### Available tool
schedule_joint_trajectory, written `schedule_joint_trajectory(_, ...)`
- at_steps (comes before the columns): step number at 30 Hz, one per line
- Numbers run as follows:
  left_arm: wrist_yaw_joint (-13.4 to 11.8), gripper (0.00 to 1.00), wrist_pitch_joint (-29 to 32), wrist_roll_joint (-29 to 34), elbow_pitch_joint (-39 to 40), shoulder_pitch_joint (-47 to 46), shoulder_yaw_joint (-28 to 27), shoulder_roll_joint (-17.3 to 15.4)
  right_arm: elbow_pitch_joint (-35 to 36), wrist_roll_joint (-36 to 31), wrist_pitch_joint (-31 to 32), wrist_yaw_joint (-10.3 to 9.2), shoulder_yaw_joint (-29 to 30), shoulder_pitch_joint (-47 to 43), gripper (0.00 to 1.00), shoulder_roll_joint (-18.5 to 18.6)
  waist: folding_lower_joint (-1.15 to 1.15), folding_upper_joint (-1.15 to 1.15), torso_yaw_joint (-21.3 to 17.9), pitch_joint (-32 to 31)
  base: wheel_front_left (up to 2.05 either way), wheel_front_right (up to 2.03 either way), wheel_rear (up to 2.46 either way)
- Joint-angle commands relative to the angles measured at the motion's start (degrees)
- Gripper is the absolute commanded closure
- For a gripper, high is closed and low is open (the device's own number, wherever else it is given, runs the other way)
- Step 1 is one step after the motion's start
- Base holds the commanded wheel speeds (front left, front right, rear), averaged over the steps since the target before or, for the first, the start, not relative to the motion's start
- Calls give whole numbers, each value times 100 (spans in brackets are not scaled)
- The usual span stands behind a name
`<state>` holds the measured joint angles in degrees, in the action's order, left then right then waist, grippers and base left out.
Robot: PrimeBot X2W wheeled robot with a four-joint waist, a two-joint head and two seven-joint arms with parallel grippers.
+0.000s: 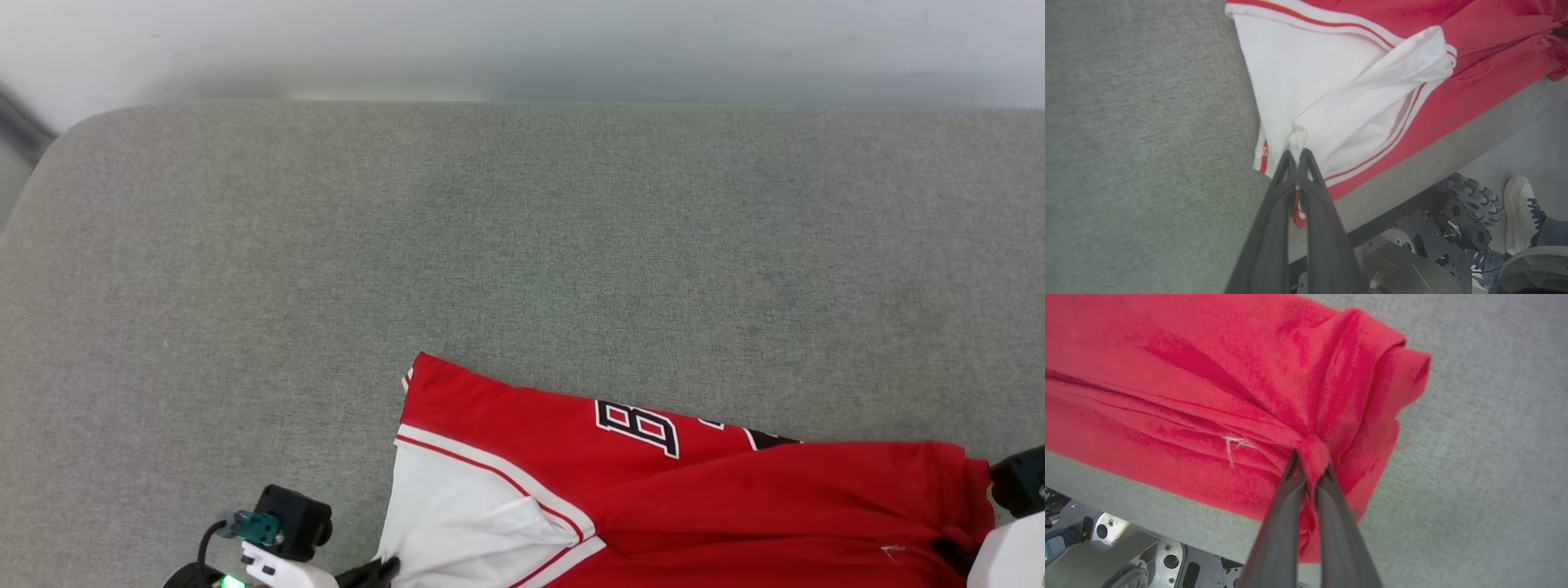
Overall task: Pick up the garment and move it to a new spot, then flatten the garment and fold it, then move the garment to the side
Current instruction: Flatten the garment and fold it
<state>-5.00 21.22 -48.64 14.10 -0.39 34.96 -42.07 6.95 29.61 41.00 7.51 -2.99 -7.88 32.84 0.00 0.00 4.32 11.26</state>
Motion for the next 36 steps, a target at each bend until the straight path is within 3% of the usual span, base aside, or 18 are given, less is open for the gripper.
schedule_joint_trajectory(1,54,100,-18,51,-110,-30,65,63,-130,-67,-91,-4,-98,-43,100,136,0,0,-6,17,0,0,0)
schedule_joint_trajectory(9,254,100,8,161,-557,-180,328,271,-519,-19,-426,-4,-450,151,100,374,0,0,-34,71,0,0,0)
schedule_joint_trajectory(10,279,100,21,181,-611,-213,357,284,-535,-53,-480,-4,-499,194,39,415,0,0,-37,75,0,0,0)
schedule_joint_trajectory(11,297,100,12,216,-658,-247,379,297,-558,-84,-537,-4,-546,228,0,422,0,0,-42,73,0,0,0)
schedule_joint_trajectory(12,293,0,-101,290,-777,-252,409,360,-516,37,-726,-4,-601,350,0,299,0,0,-66,21,0,0,0)
schedule_joint_trajectory(19,182,0,-529,246,-524,-390,92,442,-95,241,-667,-4,-476,442,0,141,0,0,-102,-201,0,0,0)
schedule_joint_trajectory(24,-128,0,-1053,424,-80,-581,-378,453,296,250,-418,-3,-245,436,0,-104,0,0,-125,-382,0,0,0)
schedule_joint_trajectory(29,-691,0,-1952,861,12,-546,-900,569,475,357,-290,-3,382,384,0,-721,0,0,-155,-484,0,0,0)
schedule_joint_trajectory(34,-1031,0,-3099,1308,-83,-286,-1244,709,290,94,-107,-2,1124,200,0,-1392,0,0,-167,-522,0,0,0)
schedule_joint_trajectory(36,-1160,0,-3432,1241,-147,-49,-1444,932,249,31,-56,-3,1432,154,0,-1707,0,0,-165,-518,0,0,0)
